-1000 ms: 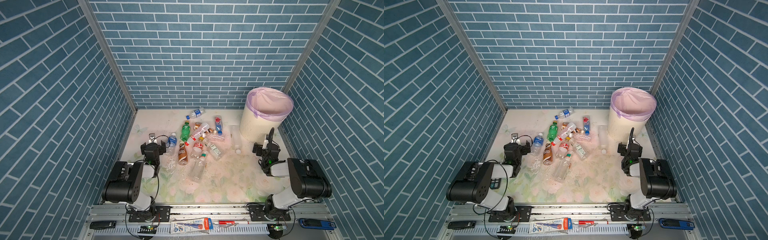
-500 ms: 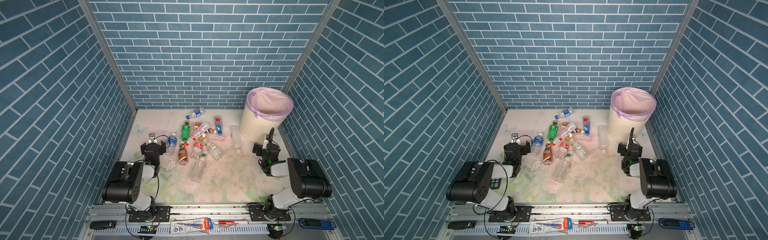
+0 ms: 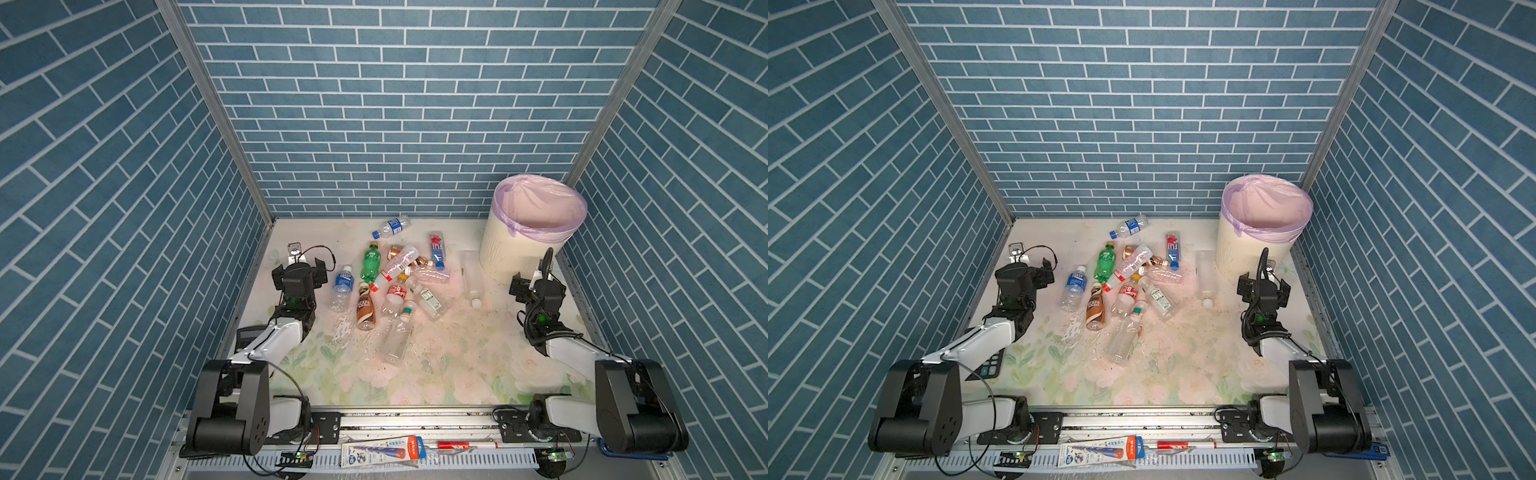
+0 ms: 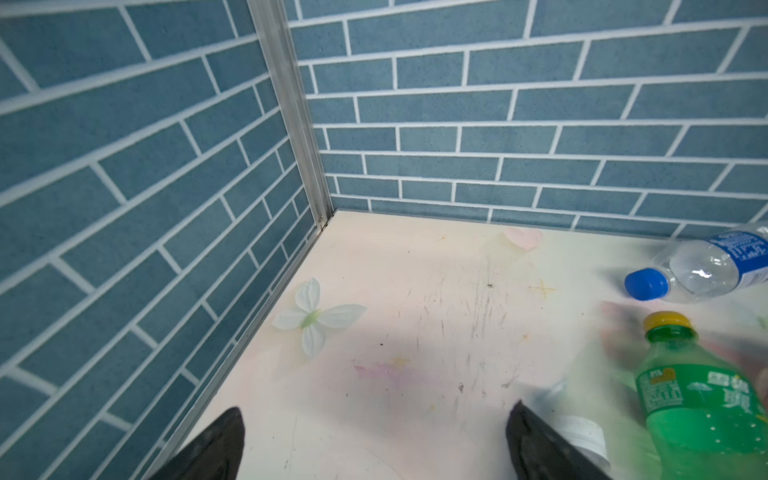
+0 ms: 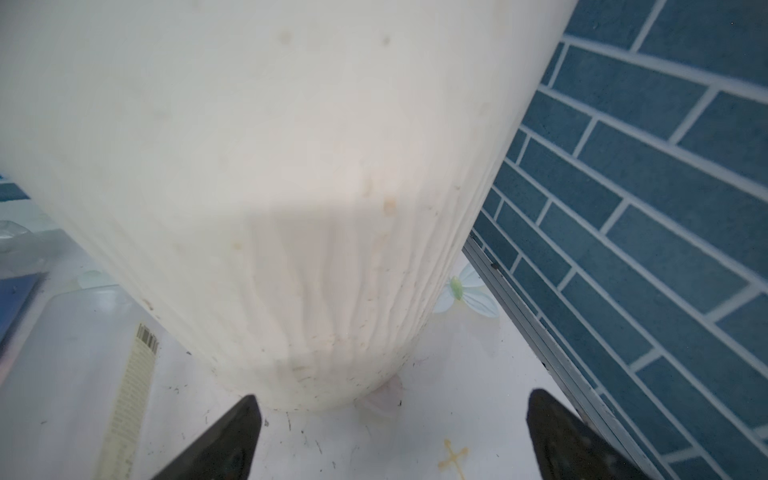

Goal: Throw the plastic bottles in the bin
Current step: 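Grasp the frosted clear bottle beside the bin with the right gripper, then lift the frosted bottle up above the bin rim with the right gripper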

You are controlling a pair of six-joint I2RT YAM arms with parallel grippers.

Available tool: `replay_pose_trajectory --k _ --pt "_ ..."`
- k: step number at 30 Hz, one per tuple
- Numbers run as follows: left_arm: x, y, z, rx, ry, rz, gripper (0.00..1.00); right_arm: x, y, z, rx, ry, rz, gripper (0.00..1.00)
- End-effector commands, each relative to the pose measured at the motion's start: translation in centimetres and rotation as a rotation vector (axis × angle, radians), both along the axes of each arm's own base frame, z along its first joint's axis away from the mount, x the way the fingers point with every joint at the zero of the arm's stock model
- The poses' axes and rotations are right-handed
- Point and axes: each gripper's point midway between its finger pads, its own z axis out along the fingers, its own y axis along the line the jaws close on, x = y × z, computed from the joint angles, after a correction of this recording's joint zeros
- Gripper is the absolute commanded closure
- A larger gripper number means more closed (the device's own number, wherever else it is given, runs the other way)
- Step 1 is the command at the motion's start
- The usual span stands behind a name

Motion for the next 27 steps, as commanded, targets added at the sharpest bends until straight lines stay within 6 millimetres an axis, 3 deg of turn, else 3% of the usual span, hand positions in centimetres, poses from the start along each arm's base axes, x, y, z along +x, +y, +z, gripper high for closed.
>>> replay_pose_trajectory --k 1,3,6,12,14,20,24,27 --pt "-1.8 -0.3 -0.7 -0.121 0.132 0.079 0.01 -1.0 -0.1 1.2 0.114 -0.003 -0.040 0.01" --pt "-2.1 -1.7 -0.2 -0.218 0.150 0.047 0.01 -1.1 1.4 2.0 0.141 0.051 0.008 0.01" --pt "-2.6 -5.1 1.1 -0.288 0.161 -0.049 0.01 -1.7 3.8 2.7 0.042 0.159 0.021 0.01" --pt "-3.4 -16.3 3.6 -0.315 0.165 -0.424 0.01 -1.9 7.2 2.1 0.082 0.256 0.134 0.01" --pt "-4.1 -20.5 4.4 -0.316 0.156 -0.571 0.01 -1.4 8.6 1.4 0.109 0.302 0.177 0.01" --pt "-6.4 -30.1 5.1 -0.344 0.164 -0.867 0.01 1.0 12.2 -0.5 0.148 0.412 0.252 0.01" --pt "-7.3 -34.2 4.2 -0.324 0.213 -0.974 0.01 2.4 14.4 -1.9 0.215 0.458 0.286 0.01" --pt "-7.5 -35.6 3.6 -0.340 0.241 -1.008 0.01 3.2 15.3 -3.0 0.228 0.488 0.289 0.01"
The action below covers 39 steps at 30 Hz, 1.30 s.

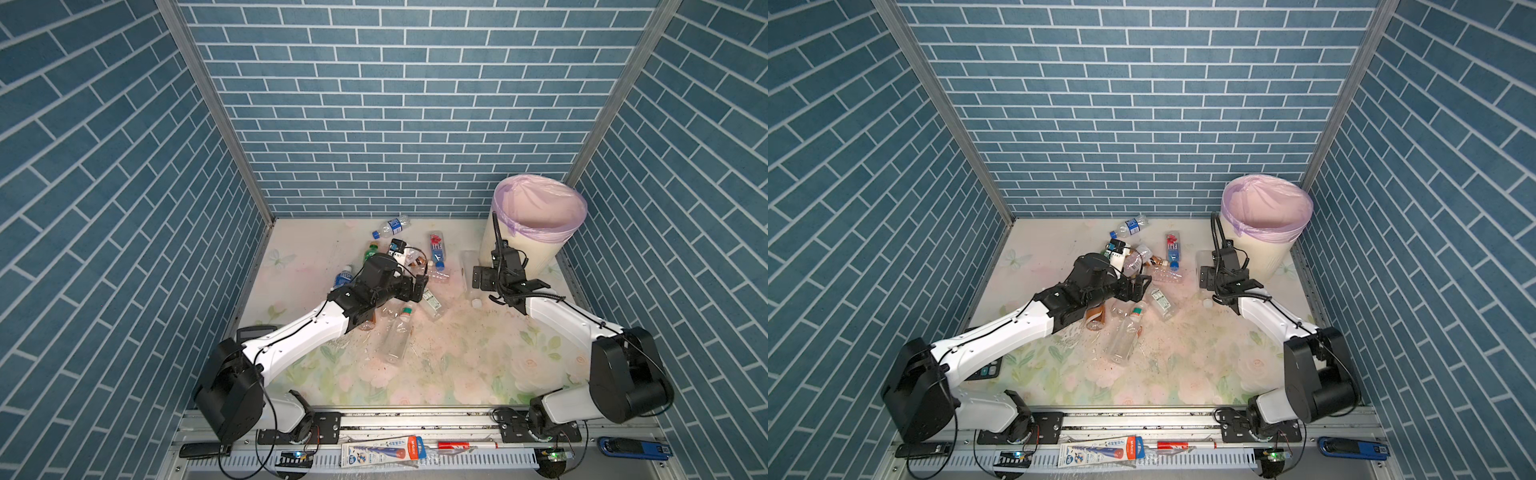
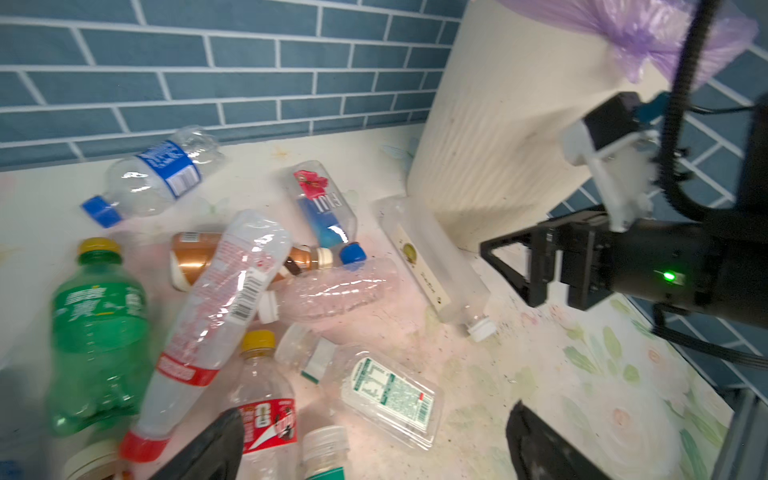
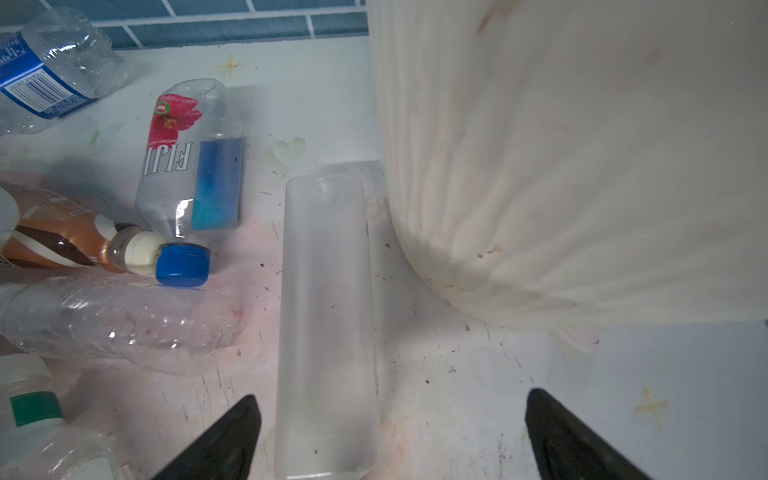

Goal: Throw the plastic bottles in the bin
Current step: 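Lift the frosted bottle up above the bin rim with the right gripper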

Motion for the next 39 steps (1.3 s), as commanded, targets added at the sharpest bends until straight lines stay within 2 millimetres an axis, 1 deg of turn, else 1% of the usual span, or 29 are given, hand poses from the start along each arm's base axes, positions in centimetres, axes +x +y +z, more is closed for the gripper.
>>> replay_pose_trajectory --k 1,4,6,10,14,16,20,22,26,28,31,34,36,39 --pt "-0.4 -1.9 1.0 -0.040 -0.012 -0.071 0.01 1.0 1.8 0.0 0.073 0.034 0.003 0.01" --pt "-0.5 -2.4 0.7 -0.063 0.003 -0.079 0.01 1.7 2.6 -0.8 0.062 0.061 0.016 0.01" --pt "-0.6 -2.5 0.5 -0.064 0.009 -0.081 0.01 2.2 2.7 -1.5 0.047 0.066 0.012 0.01" --pt "-0.6 -2.9 0.2 -0.078 0.016 -0.094 0.01 2.9 2.9 -3.6 0.018 0.113 0.013 0.02" --pt "-0.7 -3.6 -0.3 -0.075 0.041 -0.118 0.01 3.7 3.0 -4.8 -0.004 0.129 0.009 0.06" --pt "-0.5 -3.6 -0.5 -0.067 0.046 -0.113 0.01 4.0 3.4 -5.3 -0.004 0.139 0.024 0.08" --pt "-0.2 -3.7 -0.6 -0.063 0.046 -0.109 0.01 4.4 4.0 -6.6 -0.016 0.192 0.056 0.16" --pt "0.0 -3.8 -0.6 -0.059 0.049 -0.104 0.01 4.6 4.3 -6.8 -0.016 0.198 0.067 0.21" --pt "0.2 -4.0 -0.6 -0.054 0.051 -0.103 0.01 4.6 4.4 -7.5 -0.037 0.227 0.085 0.32" --pt "0.3 -4.1 -0.6 -0.054 0.052 -0.105 0.01 4.5 4.4 -7.8 -0.045 0.243 0.097 0.41" --pt "0.3 -4.3 -0.4 -0.057 0.052 -0.114 0.01 4.3 4.4 -7.7 -0.054 0.251 0.108 0.50" --pt "0.4 -4.5 -0.2 -0.059 0.050 -0.118 0.01 4.2 4.4 -6.6 -0.058 0.240 0.117 0.59" --pt "0.4 -4.5 0.3 -0.064 0.045 -0.118 0.01 4.2 4.4 -5.4 -0.055 0.226 0.121 0.62" --pt "0.4 -4.3 1.5 -0.062 0.018 -0.119 0.01 4.4 4.7 -2.5 -0.031 0.183 0.131 0.64"
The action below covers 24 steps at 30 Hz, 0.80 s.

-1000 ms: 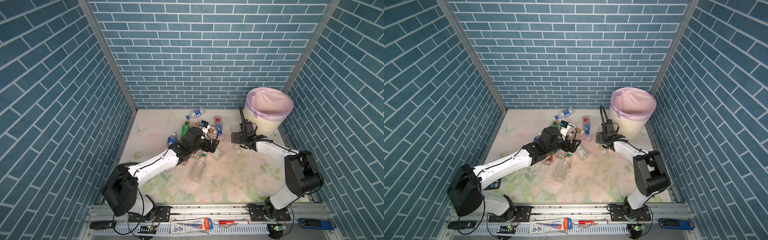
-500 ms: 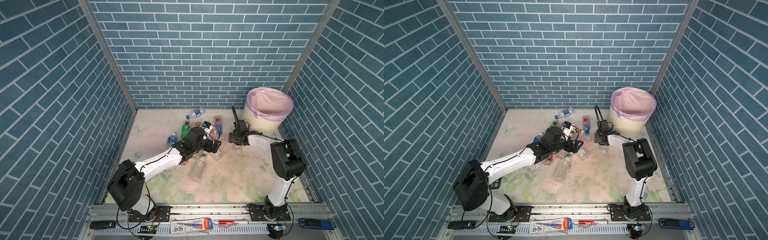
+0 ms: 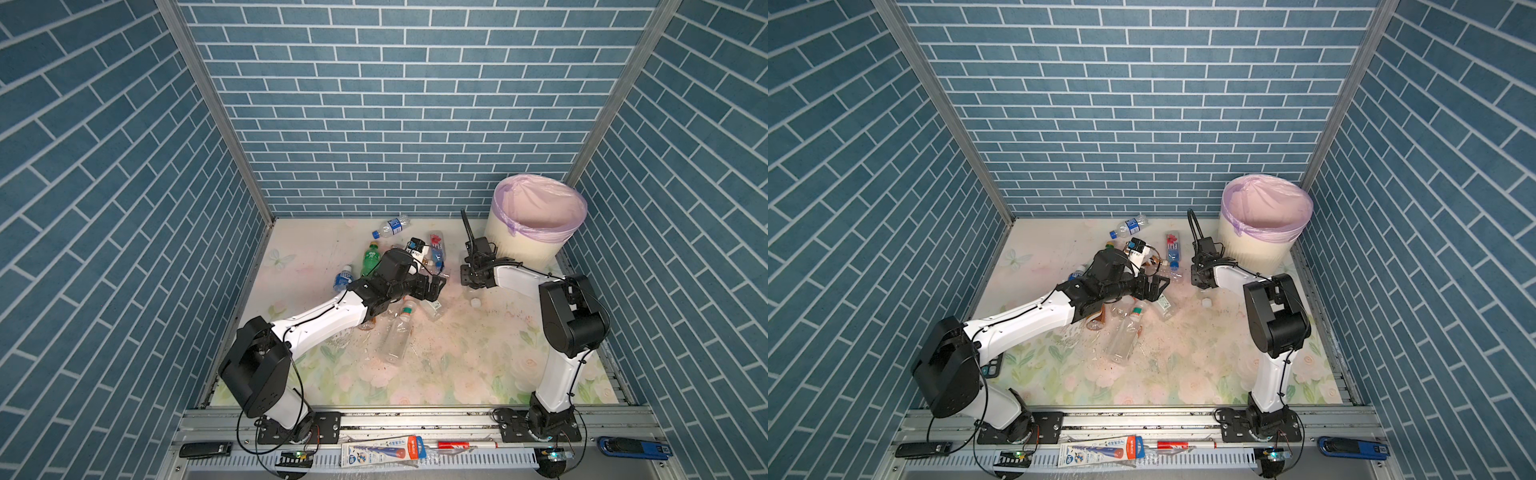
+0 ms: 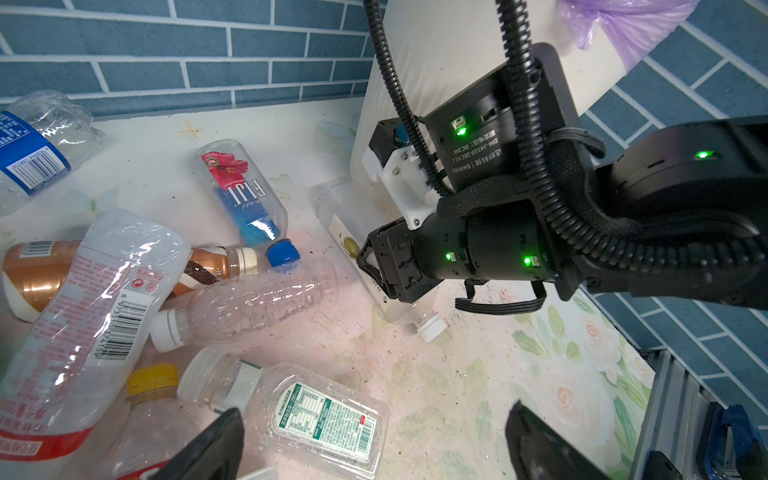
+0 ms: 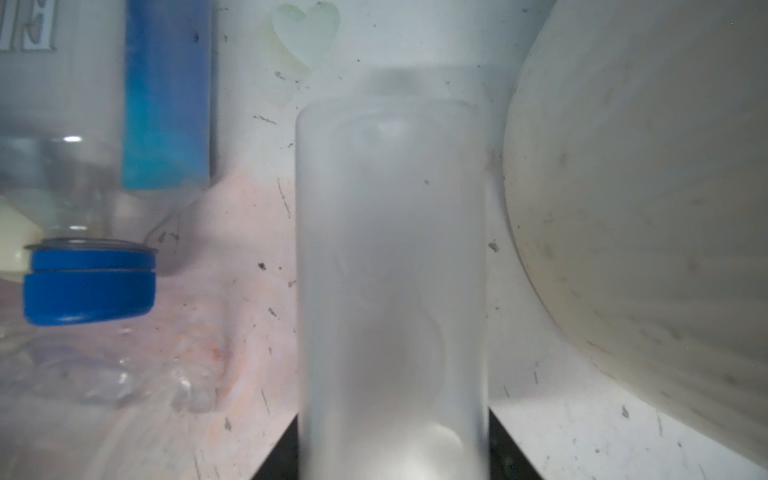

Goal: Throw the plastic bottles in the bin
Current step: 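Lift the frosted bottle up above the bin rim with the right gripper, then hold the frosted bottle over the bin opening and open the right gripper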

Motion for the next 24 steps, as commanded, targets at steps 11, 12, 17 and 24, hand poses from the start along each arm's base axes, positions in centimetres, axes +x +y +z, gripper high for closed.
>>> replay_pose_trajectory --k 11,12,17,24 --pt "0.9 0.2 8.5 -0.044 -0.172 0.012 0.01 0.4 3.8 20.3 0.183 -0.296 0.168 0.68" --pt "0.9 0.3 9.4 -0.054 -0.191 0.015 0.01 0.3 4.1 21.9 0.193 -0.323 0.182 0.68" --pt "1.5 0.1 13.2 -0.111 -0.281 0.023 0.01 -0.4 3.7 31.8 0.206 -0.518 0.219 0.69" --pt "2.7 -1.8 19.2 -0.173 -0.392 -0.016 0.01 -3.8 -0.4 47.3 0.123 -0.895 0.170 0.70"
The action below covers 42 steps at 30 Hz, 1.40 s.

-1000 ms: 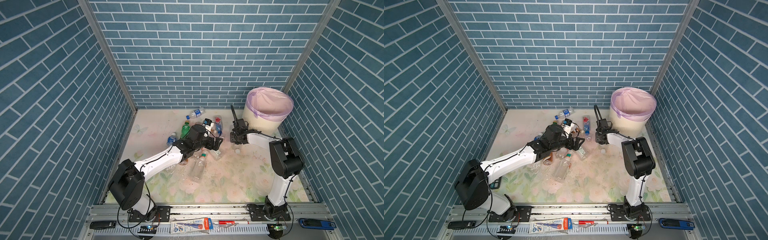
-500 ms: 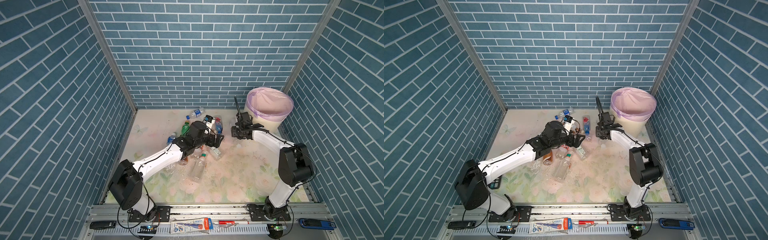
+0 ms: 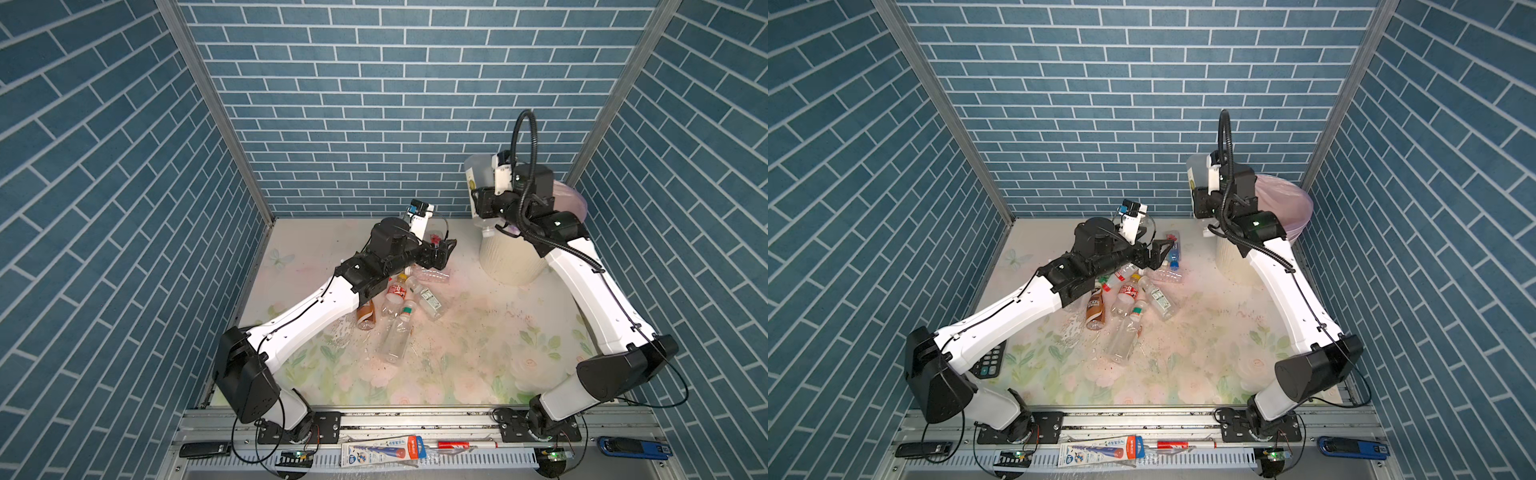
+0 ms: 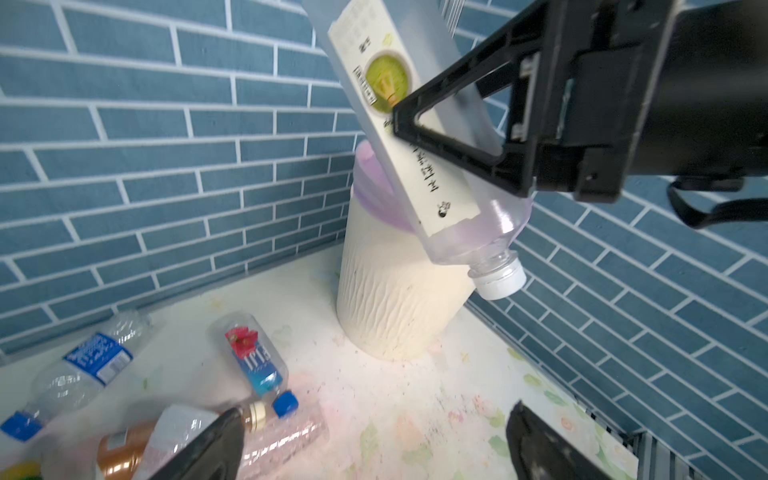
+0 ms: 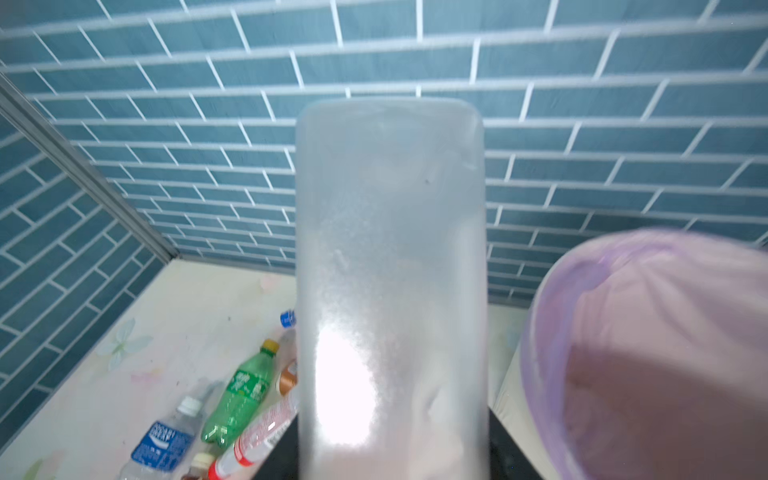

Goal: Throw the plastic bottles in the bin
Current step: 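Hold the frosted bottle over the bin opening and open the right gripper, then draw the right gripper back from the bin while the left gripper moves toward the bottles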

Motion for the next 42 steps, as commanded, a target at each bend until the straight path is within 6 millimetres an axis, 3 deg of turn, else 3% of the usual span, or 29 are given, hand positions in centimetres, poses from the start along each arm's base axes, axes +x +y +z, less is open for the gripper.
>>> replay_pose_trajectory --k 1,4,7,9,13,14,15,17,19,23,27,33,38,42 --pt "0.4 -1.0 3.5 -0.031 -0.085 -0.027 0.01 -3.6 -3.6 8.9 -0.052 -0.230 -0.085 0.70" --pt "0.7 -1.6 4.6 -0.056 -0.111 -0.044 0.01 -4.9 -6.1 12.6 -0.087 -0.348 -0.186 0.71" --pt "0.8 -1.9 4.6 -0.068 -0.108 -0.053 0.01 -3.2 -8.5 12.1 -0.155 -0.339 -0.286 0.71" --pt "0.8 -2.1 4.0 -0.069 -0.092 -0.059 0.01 -0.5 -10.7 9.3 -0.157 -0.260 -0.343 0.70" --pt "0.7 -2.0 2.6 -0.063 -0.057 -0.057 0.01 5.3 -16.4 1.2 -0.096 -0.039 -0.489 0.65" --pt "0.7 -1.9 2.3 -0.059 -0.053 -0.056 0.01 5.9 -16.9 -0.1 -0.109 -0.004 -0.507 0.61" --pt "0.6 -1.8 2.1 -0.052 -0.049 -0.054 0.01 6.3 -17.1 -1.3 -0.125 0.021 -0.520 0.47" --pt "0.5 -1.4 1.6 -0.039 -0.046 -0.045 0.01 6.7 -17.0 -2.6 -0.129 0.035 -0.508 0.12" --pt "0.5 -1.1 1.1 -0.032 -0.042 -0.032 0.01 6.7 -16.6 -2.8 -0.124 0.045 -0.486 0.01" --pt "0.6 -1.3 0.3 -0.026 -0.025 -0.036 0.01 6.0 -16.4 -1.9 -0.106 0.029 -0.476 0.01" --pt "0.8 -1.7 -0.4 -0.032 0.001 -0.043 0.01 5.8 -15.7 -2.6 -0.107 0.066 -0.432 0.01" --pt "0.8 -1.7 -1.3 -0.020 0.024 -0.042 0.01 6.9 -11.5 -6.2 -0.096 0.201 -0.232 0.02" --pt "0.5 -1.1 -2.0 -0.007 0.035 -0.031 0.01 7.9 -8.1 -9.7 -0.114 0.324 -0.097 0.16" --pt "0.3 -0.6 -2.5 0.010 0.036 -0.020 0.01 8.8 -6.5 -12.0 -0.126 0.404 -0.046 0.27"
